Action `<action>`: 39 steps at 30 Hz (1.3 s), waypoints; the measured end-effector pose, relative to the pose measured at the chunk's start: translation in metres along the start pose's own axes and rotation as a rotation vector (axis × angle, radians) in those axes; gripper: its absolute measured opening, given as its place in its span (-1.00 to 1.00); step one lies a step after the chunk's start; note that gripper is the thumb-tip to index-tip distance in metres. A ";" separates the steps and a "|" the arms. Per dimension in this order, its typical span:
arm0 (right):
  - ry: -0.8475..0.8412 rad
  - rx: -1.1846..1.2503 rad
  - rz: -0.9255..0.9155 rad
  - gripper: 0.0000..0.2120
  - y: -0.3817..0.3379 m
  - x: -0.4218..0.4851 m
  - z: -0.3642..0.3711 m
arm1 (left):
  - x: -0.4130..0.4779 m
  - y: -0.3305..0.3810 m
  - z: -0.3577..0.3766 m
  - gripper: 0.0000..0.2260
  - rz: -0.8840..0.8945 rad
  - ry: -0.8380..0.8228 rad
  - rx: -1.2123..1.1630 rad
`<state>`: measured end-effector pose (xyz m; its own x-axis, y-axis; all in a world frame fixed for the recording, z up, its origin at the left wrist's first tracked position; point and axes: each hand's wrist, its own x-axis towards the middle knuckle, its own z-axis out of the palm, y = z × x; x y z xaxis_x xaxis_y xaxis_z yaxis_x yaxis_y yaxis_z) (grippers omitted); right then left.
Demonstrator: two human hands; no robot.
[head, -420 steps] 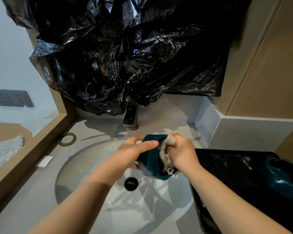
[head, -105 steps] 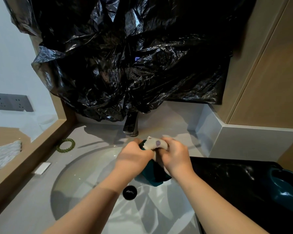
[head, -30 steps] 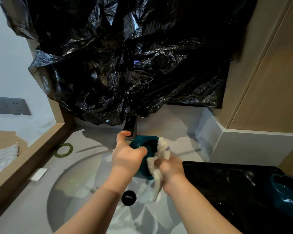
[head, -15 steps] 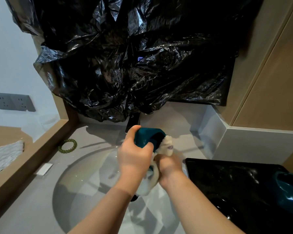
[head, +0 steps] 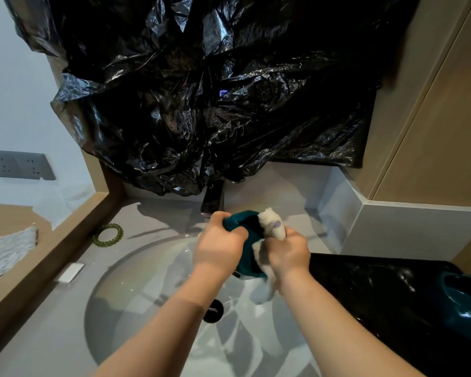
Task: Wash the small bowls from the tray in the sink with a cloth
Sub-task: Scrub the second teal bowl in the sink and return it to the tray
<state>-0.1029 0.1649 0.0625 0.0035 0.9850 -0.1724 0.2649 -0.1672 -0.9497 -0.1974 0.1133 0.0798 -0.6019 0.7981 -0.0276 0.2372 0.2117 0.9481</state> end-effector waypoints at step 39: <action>-0.094 -0.120 -0.296 -0.61 -0.019 0.006 -0.019 | 0.003 -0.005 0.004 -0.73 -0.134 -0.320 -0.329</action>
<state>-0.0893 0.1749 0.0849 -0.1778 0.9810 0.0775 0.3527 0.1370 -0.9257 -0.1975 0.1169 0.0741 -0.3331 0.9207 -0.2035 -0.1119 0.1757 0.9781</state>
